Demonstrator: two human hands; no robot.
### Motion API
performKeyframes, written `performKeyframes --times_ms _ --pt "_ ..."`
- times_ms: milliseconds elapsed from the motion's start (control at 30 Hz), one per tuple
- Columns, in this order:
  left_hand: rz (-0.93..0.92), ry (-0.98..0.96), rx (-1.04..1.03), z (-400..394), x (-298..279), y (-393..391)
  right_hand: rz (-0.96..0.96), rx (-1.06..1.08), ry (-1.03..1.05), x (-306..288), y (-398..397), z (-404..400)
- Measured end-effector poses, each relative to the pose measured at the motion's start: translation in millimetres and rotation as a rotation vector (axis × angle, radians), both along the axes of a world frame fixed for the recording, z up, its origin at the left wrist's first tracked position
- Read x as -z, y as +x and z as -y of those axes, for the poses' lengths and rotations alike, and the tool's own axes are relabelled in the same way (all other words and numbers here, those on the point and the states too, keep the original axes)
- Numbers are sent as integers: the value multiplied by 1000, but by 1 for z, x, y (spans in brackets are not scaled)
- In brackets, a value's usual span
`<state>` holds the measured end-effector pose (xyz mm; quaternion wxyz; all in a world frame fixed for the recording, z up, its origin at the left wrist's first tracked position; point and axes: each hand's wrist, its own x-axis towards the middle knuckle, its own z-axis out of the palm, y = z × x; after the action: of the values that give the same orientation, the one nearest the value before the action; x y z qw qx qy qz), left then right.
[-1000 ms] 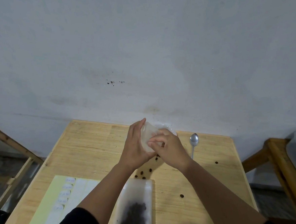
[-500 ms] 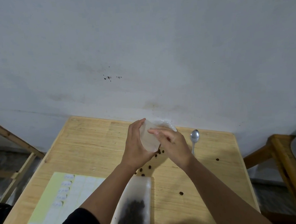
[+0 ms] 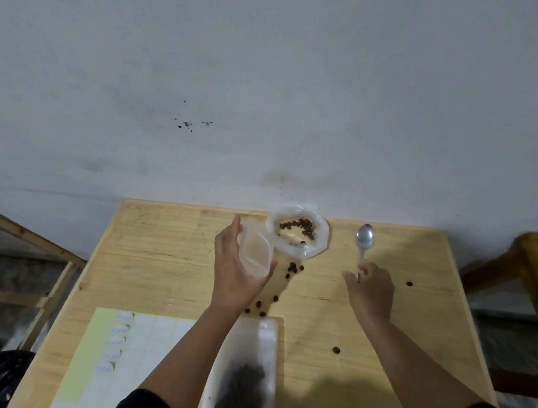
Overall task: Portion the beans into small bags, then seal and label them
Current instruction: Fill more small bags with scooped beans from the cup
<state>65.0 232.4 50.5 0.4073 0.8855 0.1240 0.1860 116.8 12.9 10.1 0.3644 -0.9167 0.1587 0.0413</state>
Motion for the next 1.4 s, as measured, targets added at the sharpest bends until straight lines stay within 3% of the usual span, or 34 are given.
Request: performKeyframes --times_ms 200,500,767,1033,1400 --pt "-10 -50 -11 -5 9 6 -57 41 -43 11 6 4" --pt "-173 -181 39 -6 28 13 -166 192 1 8 13 -2" --pt "-278 -263 120 -4 35 34 -64 286 126 0 11 2" --pt "-318 -329 164 -2 36 46 107 -43 310 -20 15 -15" --pt "-401 -336 208 1 38 56 17 -223 150 -6 33 -35"
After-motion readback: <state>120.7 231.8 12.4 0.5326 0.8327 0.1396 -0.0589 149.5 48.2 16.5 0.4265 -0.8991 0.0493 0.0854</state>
